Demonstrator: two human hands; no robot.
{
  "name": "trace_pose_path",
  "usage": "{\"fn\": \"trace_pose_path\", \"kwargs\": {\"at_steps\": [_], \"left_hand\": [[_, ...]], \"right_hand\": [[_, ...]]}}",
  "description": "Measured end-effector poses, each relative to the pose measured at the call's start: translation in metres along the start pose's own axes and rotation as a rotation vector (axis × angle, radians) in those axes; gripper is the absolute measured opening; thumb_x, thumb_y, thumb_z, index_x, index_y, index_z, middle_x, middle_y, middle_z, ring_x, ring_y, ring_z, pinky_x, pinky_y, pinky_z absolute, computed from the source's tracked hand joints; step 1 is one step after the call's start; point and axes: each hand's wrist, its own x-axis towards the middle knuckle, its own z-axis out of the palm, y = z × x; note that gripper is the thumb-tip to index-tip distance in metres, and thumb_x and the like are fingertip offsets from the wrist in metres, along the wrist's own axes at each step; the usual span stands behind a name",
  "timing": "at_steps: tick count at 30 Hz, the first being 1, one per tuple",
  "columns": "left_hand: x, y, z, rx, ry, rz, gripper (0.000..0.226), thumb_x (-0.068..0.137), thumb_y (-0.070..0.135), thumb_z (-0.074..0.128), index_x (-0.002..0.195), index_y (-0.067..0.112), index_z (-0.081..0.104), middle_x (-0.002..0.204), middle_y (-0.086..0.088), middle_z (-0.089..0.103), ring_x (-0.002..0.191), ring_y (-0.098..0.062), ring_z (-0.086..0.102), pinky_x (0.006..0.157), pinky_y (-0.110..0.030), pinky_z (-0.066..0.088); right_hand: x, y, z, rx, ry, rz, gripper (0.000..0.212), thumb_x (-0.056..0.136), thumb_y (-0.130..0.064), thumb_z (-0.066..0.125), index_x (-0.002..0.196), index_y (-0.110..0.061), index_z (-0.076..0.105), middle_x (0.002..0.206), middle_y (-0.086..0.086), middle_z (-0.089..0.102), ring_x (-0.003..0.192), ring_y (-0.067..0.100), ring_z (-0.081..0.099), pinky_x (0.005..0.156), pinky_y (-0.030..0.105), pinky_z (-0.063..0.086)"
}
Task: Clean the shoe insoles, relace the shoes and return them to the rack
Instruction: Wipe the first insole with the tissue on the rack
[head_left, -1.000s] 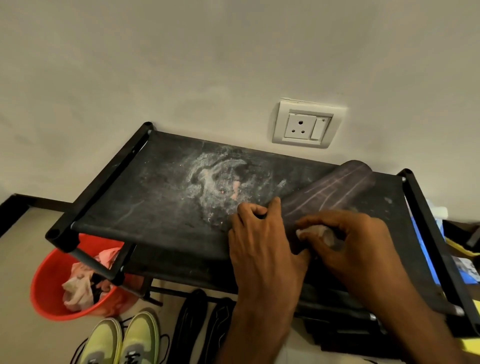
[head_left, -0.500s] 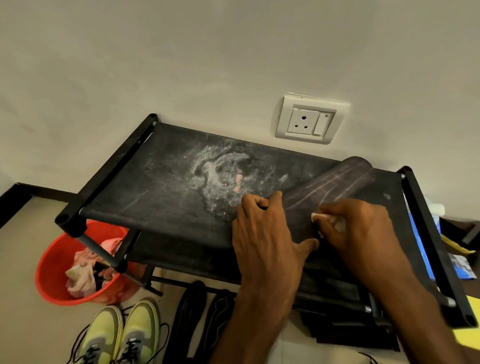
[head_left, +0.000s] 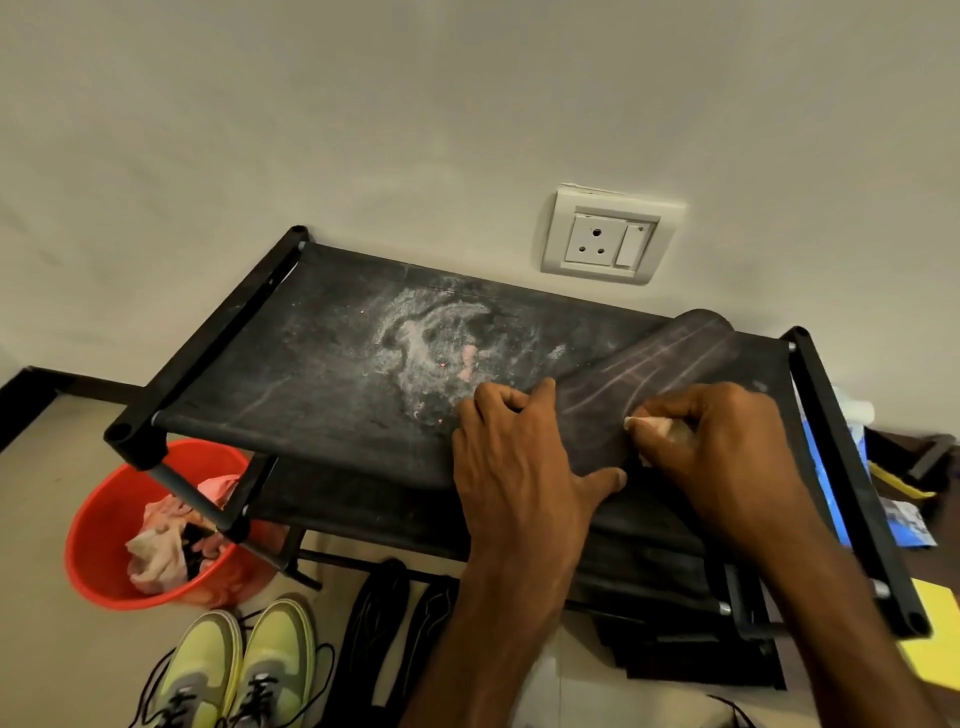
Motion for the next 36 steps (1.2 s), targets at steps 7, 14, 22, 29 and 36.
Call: {"fn": "trace_pose_path", "kwargs": {"at_steps": [7, 14, 22, 29, 36], "left_hand": [[0.001, -0.004, 0.005, 0.008, 0.02, 0.025, 0.083, 0.081, 0.048, 0.078, 0.152, 0.034, 0.038, 0.132, 0.003, 0.04, 0.124, -0.015, 0.038, 0.1, -0.025, 0.035], [0.004, -0.001, 0.001, 0.017, -0.03, -0.032, 0.103, 0.066, 0.074, 0.077, 0.152, 0.036, 0.037, 0.136, 0.002, 0.041, 0.128, -0.017, 0.037, 0.103, -0.03, 0.038], [0.0, 0.002, 0.003, 0.037, -0.018, -0.004, 0.089, 0.07, 0.069, 0.078, 0.145, 0.034, 0.044, 0.131, 0.001, 0.042, 0.124, -0.017, 0.036, 0.102, -0.029, 0.035], [0.004, -0.003, 0.003, 0.038, -0.026, -0.015, 0.084, 0.066, 0.071, 0.079, 0.137, 0.035, 0.051, 0.128, 0.001, 0.047, 0.122, -0.018, 0.039, 0.099, -0.03, 0.04], [0.005, 0.002, 0.002, 0.034, -0.046, -0.051, 0.097, 0.062, 0.072, 0.081, 0.145, 0.037, 0.044, 0.135, -0.001, 0.047, 0.129, -0.021, 0.039, 0.103, -0.034, 0.035]], "right_hand": [[-0.005, -0.029, 0.015, 0.064, -0.174, -0.138, 0.016, 0.088, -0.013, 0.071, 0.075, -0.019, 0.079, 0.068, -0.006, 0.073, 0.06, 0.008, 0.068, 0.058, 0.035, 0.056], [0.001, 0.003, -0.013, 0.032, -0.182, -0.037, 0.014, 0.088, -0.023, 0.077, 0.076, -0.029, 0.08, 0.074, -0.018, 0.075, 0.069, 0.0, 0.07, 0.066, 0.029, 0.062], [0.007, -0.015, 0.012, -0.087, -0.09, -0.232, 0.014, 0.088, -0.014, 0.073, 0.084, -0.025, 0.08, 0.079, -0.006, 0.076, 0.072, 0.007, 0.069, 0.069, 0.035, 0.059], [0.014, -0.024, 0.02, -0.115, -0.077, -0.295, 0.011, 0.09, -0.017, 0.075, 0.094, -0.024, 0.082, 0.093, -0.003, 0.078, 0.083, 0.013, 0.07, 0.079, 0.037, 0.059], [0.012, -0.016, -0.004, -0.182, -0.296, -0.176, 0.013, 0.088, -0.026, 0.077, 0.087, -0.039, 0.08, 0.086, -0.021, 0.073, 0.078, -0.002, 0.068, 0.074, 0.026, 0.058]]}}
